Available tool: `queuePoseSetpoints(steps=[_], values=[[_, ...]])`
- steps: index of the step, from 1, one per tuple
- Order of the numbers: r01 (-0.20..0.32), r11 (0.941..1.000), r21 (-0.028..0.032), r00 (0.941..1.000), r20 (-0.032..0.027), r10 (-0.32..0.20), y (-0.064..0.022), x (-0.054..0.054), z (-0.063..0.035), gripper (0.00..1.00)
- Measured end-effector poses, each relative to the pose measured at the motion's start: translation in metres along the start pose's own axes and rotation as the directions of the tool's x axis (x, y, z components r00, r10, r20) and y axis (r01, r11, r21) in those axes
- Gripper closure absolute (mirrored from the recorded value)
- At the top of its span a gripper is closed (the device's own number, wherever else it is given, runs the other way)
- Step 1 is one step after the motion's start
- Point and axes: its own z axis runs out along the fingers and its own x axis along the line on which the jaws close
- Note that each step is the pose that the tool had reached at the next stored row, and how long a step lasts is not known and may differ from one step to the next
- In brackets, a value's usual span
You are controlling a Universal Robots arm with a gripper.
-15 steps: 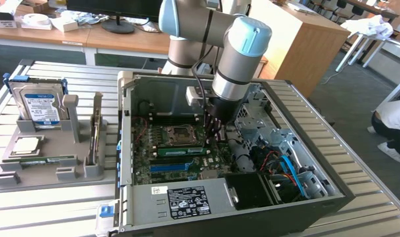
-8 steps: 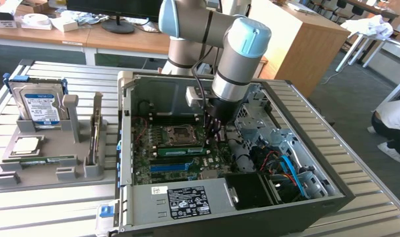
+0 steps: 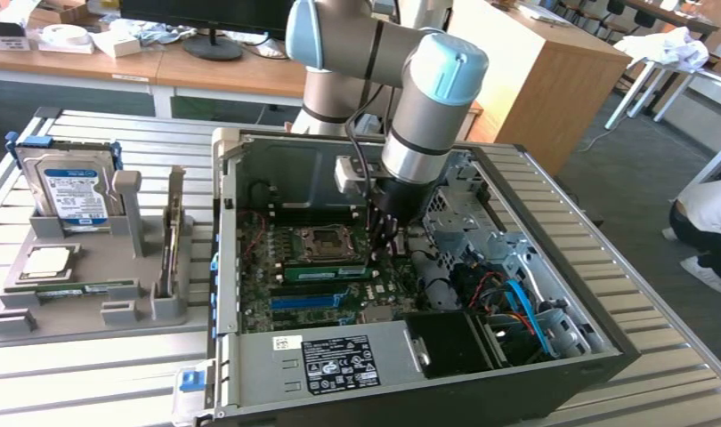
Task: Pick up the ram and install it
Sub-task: 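Press down the ram until it locks into place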
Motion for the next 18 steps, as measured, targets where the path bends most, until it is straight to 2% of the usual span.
queuePoseSetpoints(steps=[12, 18], values=[[0.0, 1.0, -0.0003, 1.0, -0.0009, 0.0, -0.0001, 0.0001, 0.0035, 0.9], [0.0, 1.0, -0.0001, 1.0, 0.0015, 0.0, 0.0, -0.0002, 0.0023, 0.9]])
